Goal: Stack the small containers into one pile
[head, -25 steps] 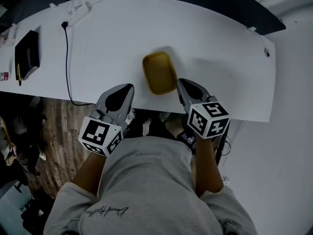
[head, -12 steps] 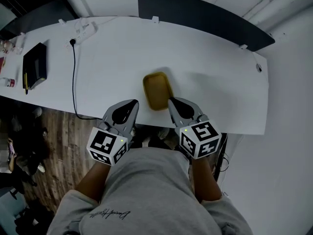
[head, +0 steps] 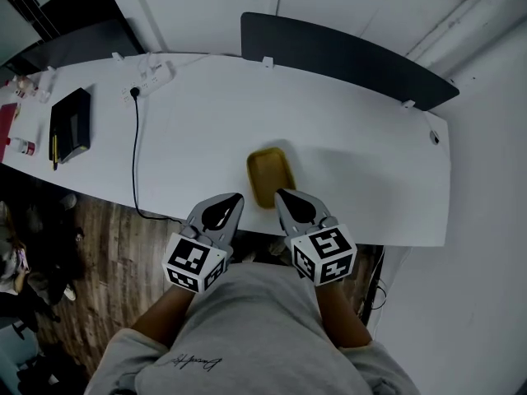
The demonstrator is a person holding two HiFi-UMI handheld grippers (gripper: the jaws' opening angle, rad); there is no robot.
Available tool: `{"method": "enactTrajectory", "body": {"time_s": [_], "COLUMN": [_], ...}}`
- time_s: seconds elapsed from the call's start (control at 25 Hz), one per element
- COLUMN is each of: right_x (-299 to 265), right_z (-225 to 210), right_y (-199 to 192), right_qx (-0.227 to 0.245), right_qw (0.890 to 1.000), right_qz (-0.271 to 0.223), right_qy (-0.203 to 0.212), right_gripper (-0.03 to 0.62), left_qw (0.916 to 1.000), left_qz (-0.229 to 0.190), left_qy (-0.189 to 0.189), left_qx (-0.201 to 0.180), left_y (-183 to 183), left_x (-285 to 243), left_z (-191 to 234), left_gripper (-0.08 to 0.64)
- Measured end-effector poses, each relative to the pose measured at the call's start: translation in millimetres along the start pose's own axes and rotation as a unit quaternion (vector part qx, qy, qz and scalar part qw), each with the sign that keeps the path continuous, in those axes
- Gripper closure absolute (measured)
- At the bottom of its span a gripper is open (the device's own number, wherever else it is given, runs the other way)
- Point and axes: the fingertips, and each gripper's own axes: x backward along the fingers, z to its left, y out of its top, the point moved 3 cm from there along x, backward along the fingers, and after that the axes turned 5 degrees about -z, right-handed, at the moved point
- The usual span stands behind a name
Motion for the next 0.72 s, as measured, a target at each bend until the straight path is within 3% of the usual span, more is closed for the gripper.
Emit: {"method": "enactTrajectory", "body": {"time_s": [0.72], "right_x": [-9.8], "right_z": [7.1], "right_y": [-0.3], "right_qx": [-0.001], "right_qw": [1.000], "right_qz": [0.005], "right_qy": [0.018], "right_gripper": [0.578], "left_qw": [0.9999], "left_qz": [-0.008], "left_qy": [-0.006], "left_qx": [-0.003], "left_y": [6.1], "left_x": [-3.9], "left_z": [4.4], "left_gripper": [0.558]}}
